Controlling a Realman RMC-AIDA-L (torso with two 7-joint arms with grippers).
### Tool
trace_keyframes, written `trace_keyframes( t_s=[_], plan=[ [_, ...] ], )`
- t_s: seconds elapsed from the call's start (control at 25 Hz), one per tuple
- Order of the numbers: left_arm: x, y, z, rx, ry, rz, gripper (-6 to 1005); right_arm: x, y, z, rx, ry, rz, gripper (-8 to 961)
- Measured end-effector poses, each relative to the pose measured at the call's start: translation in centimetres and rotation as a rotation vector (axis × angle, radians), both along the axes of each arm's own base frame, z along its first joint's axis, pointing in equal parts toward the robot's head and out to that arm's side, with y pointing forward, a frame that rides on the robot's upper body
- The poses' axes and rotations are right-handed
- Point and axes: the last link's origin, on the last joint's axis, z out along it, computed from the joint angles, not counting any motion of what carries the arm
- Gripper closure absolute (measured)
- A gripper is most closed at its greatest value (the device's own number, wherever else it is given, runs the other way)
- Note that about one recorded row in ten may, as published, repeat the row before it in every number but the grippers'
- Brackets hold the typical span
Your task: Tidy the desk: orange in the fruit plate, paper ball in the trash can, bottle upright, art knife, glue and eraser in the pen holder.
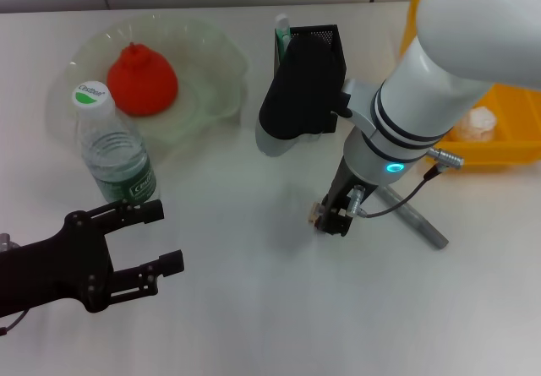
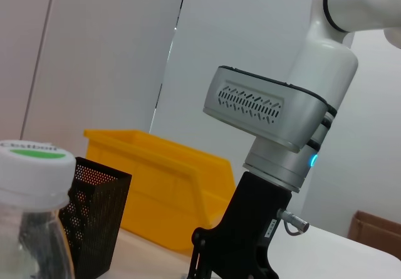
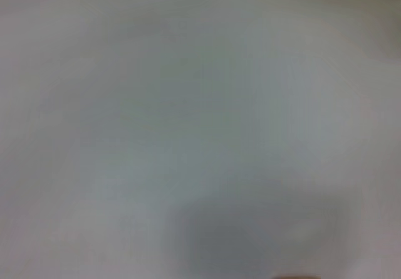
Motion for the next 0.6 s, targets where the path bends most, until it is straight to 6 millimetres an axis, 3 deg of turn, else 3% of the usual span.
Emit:
trace_keyframes(
  t_s=[0.24, 0.44, 0.6],
  plan=[
    [-0.1, -0.1, 0.0, 0.001, 0.0, 0.004, 217, -1.0, -0.3, 0.7, 0.003, 0.043, 0.008, 680],
    [-0.3, -0.3, 0.1, 0.003, 0.002, 0.009, 217, -4.4, 1.2, 5.2, 0.117, 0.22, 0.005, 701],
    [-0.4, -0.4, 0.1, 0.007, 0.006, 0.008, 217, -5.3, 3.6, 8.3, 0.26, 0.339, -0.011, 687]
  ],
)
